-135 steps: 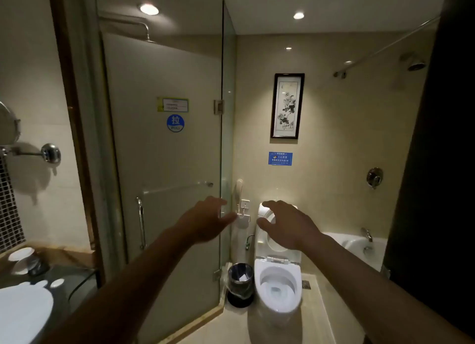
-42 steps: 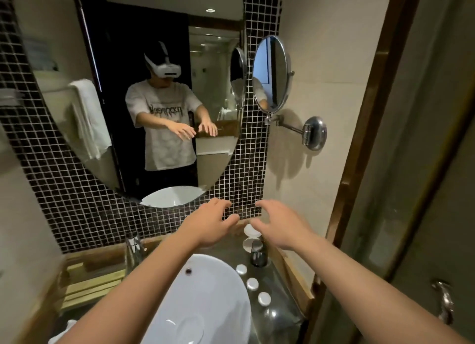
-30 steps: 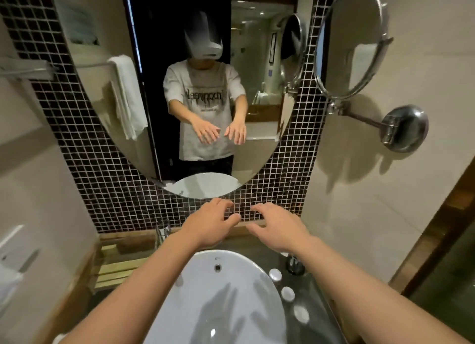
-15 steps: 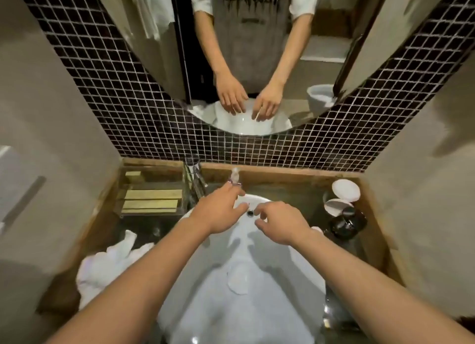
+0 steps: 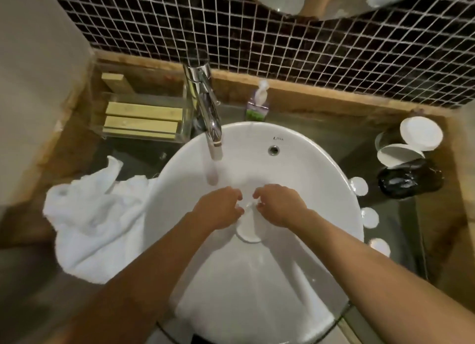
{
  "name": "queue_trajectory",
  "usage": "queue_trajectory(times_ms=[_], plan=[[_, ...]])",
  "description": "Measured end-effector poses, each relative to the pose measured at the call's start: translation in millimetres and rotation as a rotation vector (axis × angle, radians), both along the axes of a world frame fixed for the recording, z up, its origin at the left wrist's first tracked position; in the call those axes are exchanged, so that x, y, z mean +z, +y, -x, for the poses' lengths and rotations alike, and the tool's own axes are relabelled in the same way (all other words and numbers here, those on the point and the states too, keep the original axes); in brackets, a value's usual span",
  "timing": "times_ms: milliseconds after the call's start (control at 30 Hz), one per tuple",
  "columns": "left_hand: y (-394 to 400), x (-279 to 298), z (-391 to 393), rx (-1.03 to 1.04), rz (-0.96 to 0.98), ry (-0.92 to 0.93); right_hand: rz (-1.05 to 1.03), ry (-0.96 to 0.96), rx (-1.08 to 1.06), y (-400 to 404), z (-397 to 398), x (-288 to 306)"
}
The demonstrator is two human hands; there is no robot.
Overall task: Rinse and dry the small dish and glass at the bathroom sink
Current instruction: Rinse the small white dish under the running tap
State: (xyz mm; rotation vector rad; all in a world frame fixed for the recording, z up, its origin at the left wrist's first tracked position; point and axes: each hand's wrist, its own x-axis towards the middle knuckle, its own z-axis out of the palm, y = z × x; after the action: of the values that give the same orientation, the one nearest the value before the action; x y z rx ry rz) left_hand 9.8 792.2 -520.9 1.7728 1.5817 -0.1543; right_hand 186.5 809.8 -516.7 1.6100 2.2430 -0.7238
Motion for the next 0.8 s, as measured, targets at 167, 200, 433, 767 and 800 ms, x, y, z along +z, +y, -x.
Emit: queue_trajectory(times_ms=[167,200,433,767,800], plan=[[-14,-21,-7,-0.045,0.039,0.074,-0.009,-0.006,0.053,-2,0,-20],[-16,-23,-9,-0.050,0.036,0.079,-0.021,-0.008,0.066,-2,0,-23],[-18,-15,-13,-0.013,-0.040,0.117,0.008,0.009,0.049,-3,3,-19],[-6,48,18,0.046,-0.415,-0.022,-0.090,0.064,0.003,19,28,62],[-7,52,22,0.028,-0.461,-0.043,-0.126,0.056,0.027,18,31,68]])
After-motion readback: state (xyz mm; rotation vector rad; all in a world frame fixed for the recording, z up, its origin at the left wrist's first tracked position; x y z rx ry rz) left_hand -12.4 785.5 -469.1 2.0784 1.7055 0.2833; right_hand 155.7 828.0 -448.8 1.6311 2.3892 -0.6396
